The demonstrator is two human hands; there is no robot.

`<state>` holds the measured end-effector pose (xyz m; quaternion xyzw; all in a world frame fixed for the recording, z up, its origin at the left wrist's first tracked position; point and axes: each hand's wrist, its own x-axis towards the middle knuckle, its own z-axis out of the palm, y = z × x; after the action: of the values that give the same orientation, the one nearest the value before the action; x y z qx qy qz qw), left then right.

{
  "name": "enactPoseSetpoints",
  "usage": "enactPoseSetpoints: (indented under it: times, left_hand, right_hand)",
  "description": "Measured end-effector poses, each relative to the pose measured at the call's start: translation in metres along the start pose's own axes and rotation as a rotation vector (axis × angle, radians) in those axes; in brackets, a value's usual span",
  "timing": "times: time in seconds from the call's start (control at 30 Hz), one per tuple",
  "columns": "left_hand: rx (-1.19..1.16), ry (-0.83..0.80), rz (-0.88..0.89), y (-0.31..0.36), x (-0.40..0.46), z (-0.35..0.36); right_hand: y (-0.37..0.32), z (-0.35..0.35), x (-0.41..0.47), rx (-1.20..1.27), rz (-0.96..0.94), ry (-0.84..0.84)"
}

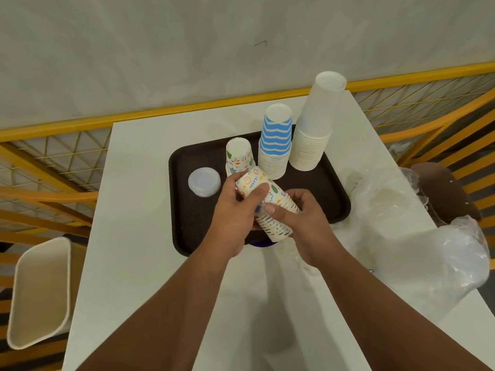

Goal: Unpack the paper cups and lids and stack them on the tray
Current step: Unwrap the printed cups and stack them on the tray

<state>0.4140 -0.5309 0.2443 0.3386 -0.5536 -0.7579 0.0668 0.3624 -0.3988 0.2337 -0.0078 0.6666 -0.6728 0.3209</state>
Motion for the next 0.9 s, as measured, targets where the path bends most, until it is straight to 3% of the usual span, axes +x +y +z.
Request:
enactPoseSetpoints:
  times: [0.1, 0.37, 0.5, 0.67, 0.9]
  left_hand:
    - [-0.106, 0.092, -0.058, 0.001, -0.001, 0.003]
    - [-0.049, 0.188, -0.018, 0.002, -0.001, 0.012]
    - [-0.03, 0.243, 0.143, 0.015, 0.007, 0.01]
    - [0.28, 0.305, 0.46, 0.05, 0.033, -0.001]
    - [0.662, 0.205, 0.628, 0.052, 0.082, -0.006]
  right_hand:
    - [0.002, 0.001, -0.005, -0.011, -0.064, 0.024]
    - [0.007, 0.002, -0.01, -0.156, -0.193, 0.137]
    - [0.01, 0.0, -0.008, -0.151, -0.183, 0.157]
    - [0.024, -0.009, -0.007, -0.09, -0.112, 0.19]
    - [0.035, -0.015, -0.003, -0.076, -0.067, 0.22]
